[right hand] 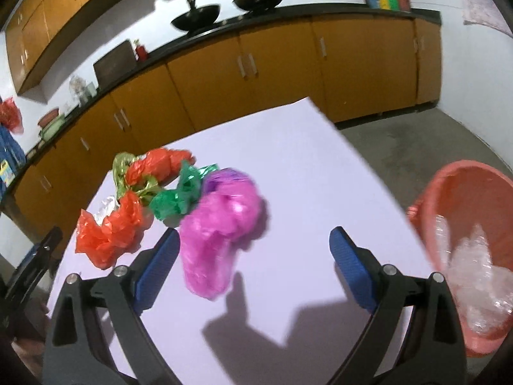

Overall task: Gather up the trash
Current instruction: 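Grasp a red bag with the left tool while the right tool grasps the pink bag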

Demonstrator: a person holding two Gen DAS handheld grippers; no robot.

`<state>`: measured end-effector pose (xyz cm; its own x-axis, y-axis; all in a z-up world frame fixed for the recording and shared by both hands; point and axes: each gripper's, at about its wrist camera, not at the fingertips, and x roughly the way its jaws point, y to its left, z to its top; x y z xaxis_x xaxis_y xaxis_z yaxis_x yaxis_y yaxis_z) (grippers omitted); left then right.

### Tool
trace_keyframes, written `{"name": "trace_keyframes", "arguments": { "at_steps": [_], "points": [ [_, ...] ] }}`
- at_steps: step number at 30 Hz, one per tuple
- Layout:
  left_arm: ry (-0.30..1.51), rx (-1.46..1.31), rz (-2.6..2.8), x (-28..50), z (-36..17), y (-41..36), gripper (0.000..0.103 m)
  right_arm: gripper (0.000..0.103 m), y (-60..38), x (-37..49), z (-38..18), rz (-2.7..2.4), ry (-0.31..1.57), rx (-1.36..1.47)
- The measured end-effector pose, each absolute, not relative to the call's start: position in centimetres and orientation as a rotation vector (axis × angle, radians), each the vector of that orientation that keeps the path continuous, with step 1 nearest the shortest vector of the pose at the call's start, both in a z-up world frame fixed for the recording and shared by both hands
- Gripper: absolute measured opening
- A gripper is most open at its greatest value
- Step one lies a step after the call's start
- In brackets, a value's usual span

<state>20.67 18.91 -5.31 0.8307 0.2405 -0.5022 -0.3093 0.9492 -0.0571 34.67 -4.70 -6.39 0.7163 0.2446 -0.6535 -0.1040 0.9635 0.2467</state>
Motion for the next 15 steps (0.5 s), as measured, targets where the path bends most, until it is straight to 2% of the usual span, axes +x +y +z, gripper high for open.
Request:
{"name": "trace_keyframes", "arguments": {
  "at_steps": [10, 13, 14, 15],
  "points": [
    [0.53, -0.164, 0.265, 22.1, -5.7, 19.9, 0.101, 0.091, -1.1, 39.8, -9.7, 0.174, 0.861, 0.188],
    [0.532, -0.144, 0.236, 22.6, -5.7, 19.2, 0.101, 0.068, -1.0, 40.1, -10.3, 0.227, 0.895, 0.208],
    [0.535, -0.137, 0.223, 22.8, -5.7, 19.0, 0.101, 0.054, -0.9, 40.0, -10.5, 0.251, 0.898, 0.22],
    [0.539, -0.132, 0.215, 23.0, -5.7, 18.7, 0.101, 0.05, -1.0, 39.9, -10.5, 0.266, 0.899, 0.228]
  ]
}}
